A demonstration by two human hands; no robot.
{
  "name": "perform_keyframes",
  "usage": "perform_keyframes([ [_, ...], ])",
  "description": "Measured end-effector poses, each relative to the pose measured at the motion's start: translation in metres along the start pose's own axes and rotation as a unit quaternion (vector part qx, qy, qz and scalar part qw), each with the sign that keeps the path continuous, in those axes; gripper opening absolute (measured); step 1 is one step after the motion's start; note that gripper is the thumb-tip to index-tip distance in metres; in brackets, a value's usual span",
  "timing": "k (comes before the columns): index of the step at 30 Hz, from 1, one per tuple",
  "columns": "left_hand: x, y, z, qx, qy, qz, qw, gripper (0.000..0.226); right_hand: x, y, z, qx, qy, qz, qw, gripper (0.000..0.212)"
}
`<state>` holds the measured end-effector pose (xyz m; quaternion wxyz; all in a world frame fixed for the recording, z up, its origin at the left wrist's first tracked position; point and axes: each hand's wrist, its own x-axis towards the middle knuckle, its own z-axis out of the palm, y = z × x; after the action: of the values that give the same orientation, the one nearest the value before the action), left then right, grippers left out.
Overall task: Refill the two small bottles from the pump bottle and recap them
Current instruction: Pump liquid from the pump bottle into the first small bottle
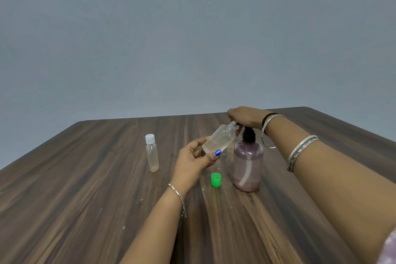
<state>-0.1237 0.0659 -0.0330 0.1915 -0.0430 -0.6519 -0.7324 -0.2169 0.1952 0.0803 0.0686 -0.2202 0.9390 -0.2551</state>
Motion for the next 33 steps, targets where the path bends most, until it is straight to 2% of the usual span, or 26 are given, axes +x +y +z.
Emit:
perform_keyframes([
  [6,0.002,0.0,-0.001,0.0,0.001,-0.003,1.0,0.039,0.0,0.001,-0.004,0.021,0.01,-0.002,1.0,0.024],
  [11,0.001,-0.002,-0.001,-0.008,-0.002,-0.005,1.0,0.038,0.0,0.001,0.005,0.014,0.024,0.012,1.0,0.032],
  [14,-0.001,-0.001,-0.001,-0.003,0.0,-0.003,1.0,0.037,0.001,0.005,0.005,-0.02,0.01,-0.007,1.0,0.029],
  [22,-0.003,0.001,0.001,-0.02,0.003,-0.007,1.0,0.034,-0.006,0.002,-0.005,0.055,-0.008,0.013,0.998,0.023],
  [33,-0.001,0.0,-0.002,-0.04,0.008,-0.005,0.999,0.032,-0.006,-0.003,-0.001,-0.019,-0.018,-0.008,1.0,0.026],
])
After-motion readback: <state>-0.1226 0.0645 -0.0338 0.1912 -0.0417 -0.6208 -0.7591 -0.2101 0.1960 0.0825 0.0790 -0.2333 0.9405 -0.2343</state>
